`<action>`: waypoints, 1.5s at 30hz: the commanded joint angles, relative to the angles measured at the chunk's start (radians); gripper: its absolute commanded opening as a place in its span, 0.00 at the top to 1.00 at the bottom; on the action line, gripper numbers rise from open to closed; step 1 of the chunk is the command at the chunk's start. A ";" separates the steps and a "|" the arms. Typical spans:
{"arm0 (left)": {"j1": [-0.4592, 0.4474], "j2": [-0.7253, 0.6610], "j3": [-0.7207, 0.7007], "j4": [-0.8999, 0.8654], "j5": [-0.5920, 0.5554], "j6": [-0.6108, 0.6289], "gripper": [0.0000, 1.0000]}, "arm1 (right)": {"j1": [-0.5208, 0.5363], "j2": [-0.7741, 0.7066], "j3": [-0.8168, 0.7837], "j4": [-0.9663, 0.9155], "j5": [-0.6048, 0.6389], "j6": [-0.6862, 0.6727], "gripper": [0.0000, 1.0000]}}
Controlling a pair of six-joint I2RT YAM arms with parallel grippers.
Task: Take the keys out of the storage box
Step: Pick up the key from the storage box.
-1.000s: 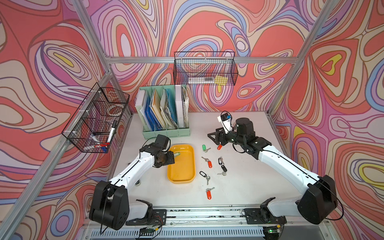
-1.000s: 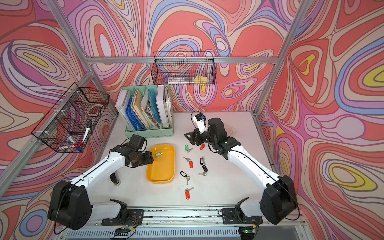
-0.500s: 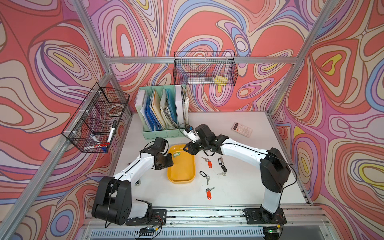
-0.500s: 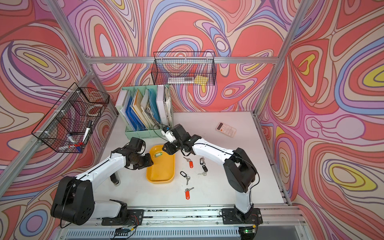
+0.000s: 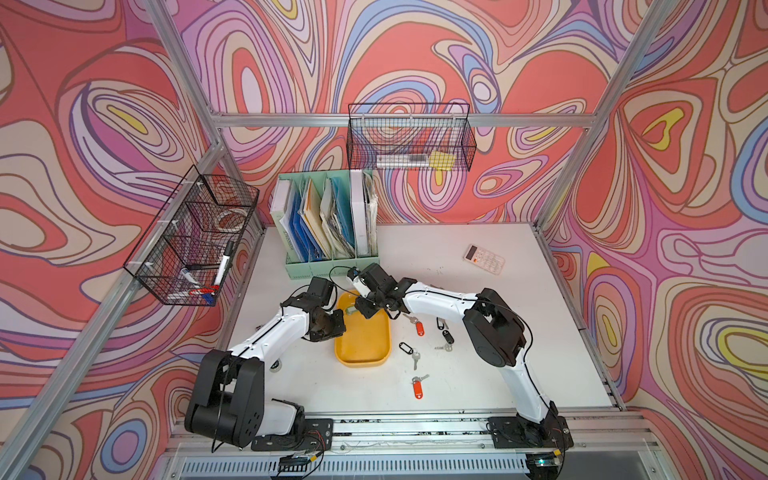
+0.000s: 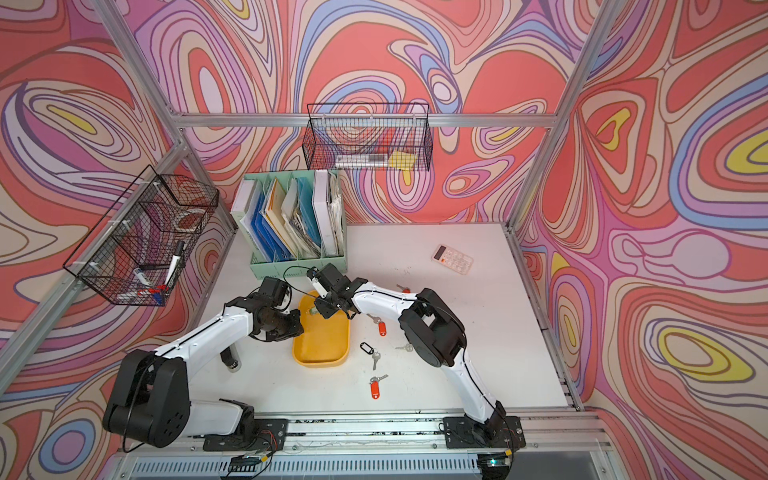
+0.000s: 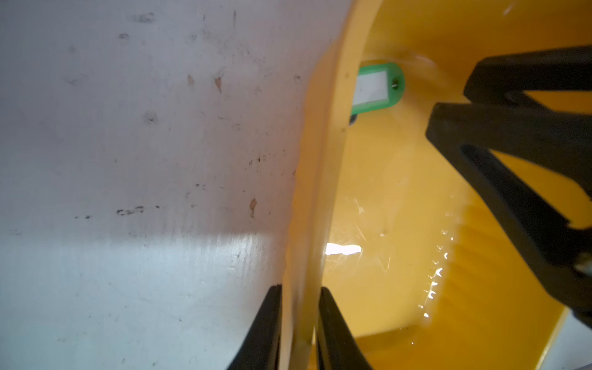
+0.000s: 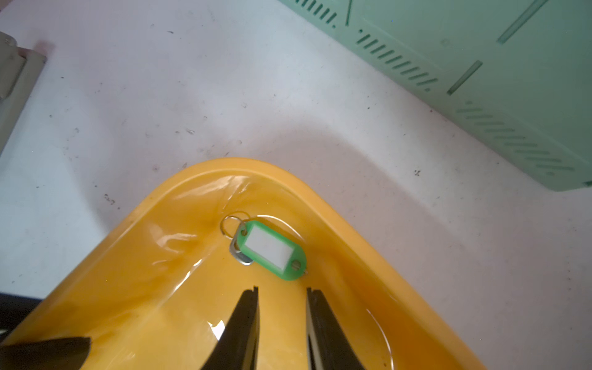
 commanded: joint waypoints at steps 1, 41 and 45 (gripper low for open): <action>0.006 0.016 -0.007 -0.009 -0.014 0.022 0.77 | 0.009 0.042 0.045 0.031 0.034 -0.017 0.74; 0.006 0.019 -0.005 -0.017 -0.047 0.008 0.76 | 0.033 -0.035 -0.092 -0.143 0.125 -0.122 0.71; 0.006 0.022 0.000 -0.014 -0.044 0.009 0.76 | 0.033 -0.060 -0.061 -0.157 0.114 -0.128 0.67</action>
